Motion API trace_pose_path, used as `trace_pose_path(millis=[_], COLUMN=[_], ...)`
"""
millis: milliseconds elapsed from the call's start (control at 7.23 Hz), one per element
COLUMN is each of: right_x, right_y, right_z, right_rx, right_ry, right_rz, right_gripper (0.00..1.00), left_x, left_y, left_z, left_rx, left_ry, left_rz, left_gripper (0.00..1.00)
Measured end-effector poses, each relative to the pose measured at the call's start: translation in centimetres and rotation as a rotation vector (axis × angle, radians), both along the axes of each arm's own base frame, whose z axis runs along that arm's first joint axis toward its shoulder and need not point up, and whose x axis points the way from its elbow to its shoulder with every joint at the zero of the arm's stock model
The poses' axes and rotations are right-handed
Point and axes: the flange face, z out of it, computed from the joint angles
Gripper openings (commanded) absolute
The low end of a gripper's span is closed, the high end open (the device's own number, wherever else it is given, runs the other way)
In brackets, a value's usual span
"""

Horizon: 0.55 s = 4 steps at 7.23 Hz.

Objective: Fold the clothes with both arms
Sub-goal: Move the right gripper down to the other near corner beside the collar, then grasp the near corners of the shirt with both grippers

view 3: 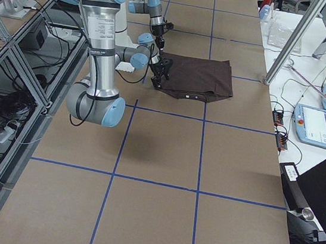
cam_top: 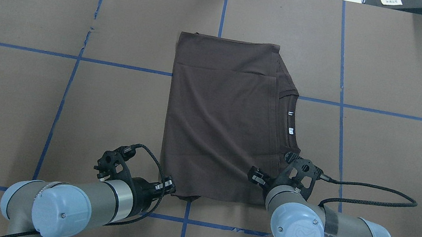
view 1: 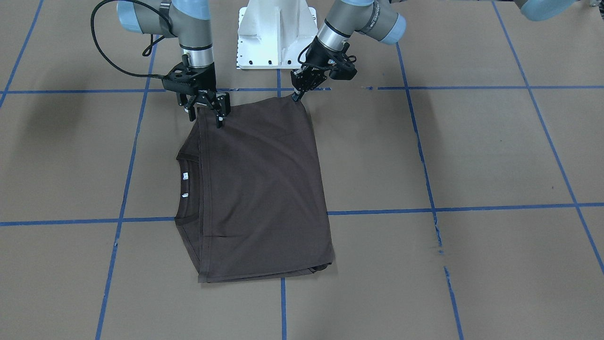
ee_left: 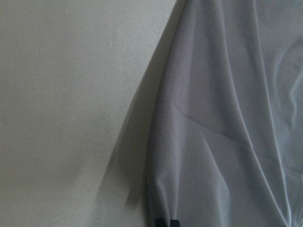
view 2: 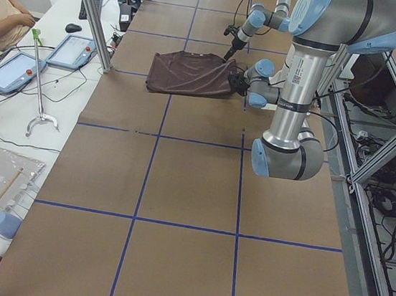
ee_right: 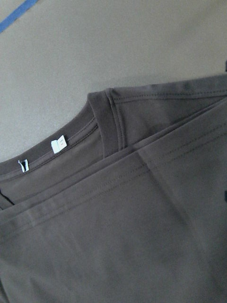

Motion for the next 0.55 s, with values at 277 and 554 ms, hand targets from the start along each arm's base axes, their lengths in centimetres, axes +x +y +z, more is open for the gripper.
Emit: trace_pose_path(millis=[277,554], right_x=[-0.25,-0.57], right_y=[0.07,0.16], right_z=[0.22,0.58], right_rx=[0.003,0.01], right_ry=[0.002,0.009], right_rz=[0.004,0.013], right_gripper=[0.83,0.82], left_x=[-0.07,-0.22], left_y=[0.03,0.06], left_z=[-0.11,-0.35], left_rx=[0.0,0.001], left_ry=[0.003,0.009], left_rz=[0.001,0.002], left_gripper=[0.0,0.0])
